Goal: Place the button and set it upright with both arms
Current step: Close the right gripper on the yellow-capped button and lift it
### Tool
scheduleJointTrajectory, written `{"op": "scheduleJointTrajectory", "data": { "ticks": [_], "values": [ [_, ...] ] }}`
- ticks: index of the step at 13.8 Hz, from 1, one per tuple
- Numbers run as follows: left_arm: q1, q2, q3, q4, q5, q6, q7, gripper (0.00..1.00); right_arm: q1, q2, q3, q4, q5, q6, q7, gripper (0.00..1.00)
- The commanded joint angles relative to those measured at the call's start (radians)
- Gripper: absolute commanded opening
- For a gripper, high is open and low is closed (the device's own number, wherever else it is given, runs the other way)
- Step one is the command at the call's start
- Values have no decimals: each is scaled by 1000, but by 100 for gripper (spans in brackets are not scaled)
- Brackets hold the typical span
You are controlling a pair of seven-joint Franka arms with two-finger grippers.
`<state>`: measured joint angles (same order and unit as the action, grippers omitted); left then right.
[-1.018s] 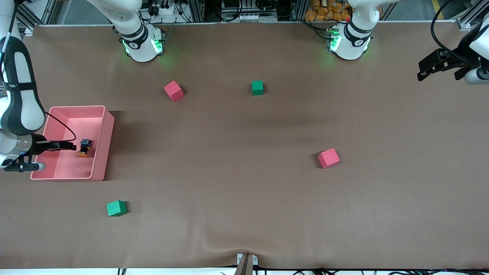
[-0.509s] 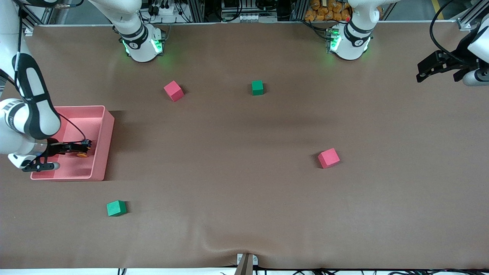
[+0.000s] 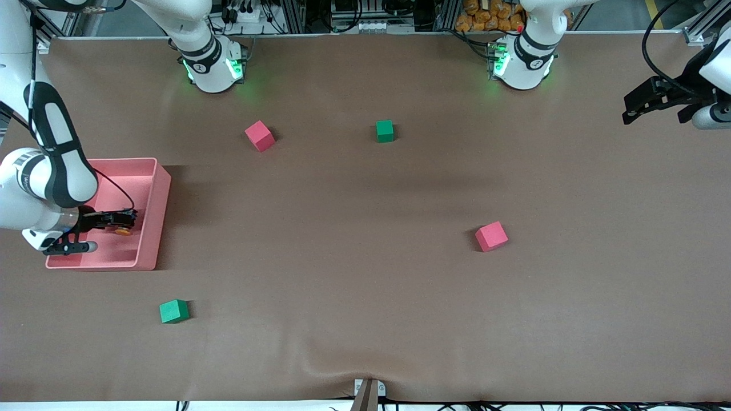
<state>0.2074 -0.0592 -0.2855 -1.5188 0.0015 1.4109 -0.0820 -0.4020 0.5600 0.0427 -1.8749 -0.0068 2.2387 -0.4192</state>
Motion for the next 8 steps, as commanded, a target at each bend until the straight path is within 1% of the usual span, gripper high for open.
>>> {"op": "scheduleJointTrajectory", "data": {
  "ticks": [1,2,3,4,5,6,8],
  "values": [
    [3,10,-9,9,23,5,-12,100,-12,-2,11,-32,19,41,4,86],
    [1,10,-9,9,22,6,-12,100,-12,-2,11,-32,19,47,4,69],
    [3,10,-9,8,18,8,-12,100,-12,-2,11,-30,19,47,4,46],
    [3,10,-9,6,11,8,-12,100,-14,-2,11,-30,18,44,2,27],
    [-2,10,-9,8,11,6,-12,100,-14,-2,11,-29,18,41,-6,11],
    [-2,12,-9,6,12,6,-12,100,-14,-2,11,-27,18,38,-7,0],
    [-3,19,-11,0,12,6,-12,100,-12,-5,9,-21,18,30,-10,0]
  ]
}}
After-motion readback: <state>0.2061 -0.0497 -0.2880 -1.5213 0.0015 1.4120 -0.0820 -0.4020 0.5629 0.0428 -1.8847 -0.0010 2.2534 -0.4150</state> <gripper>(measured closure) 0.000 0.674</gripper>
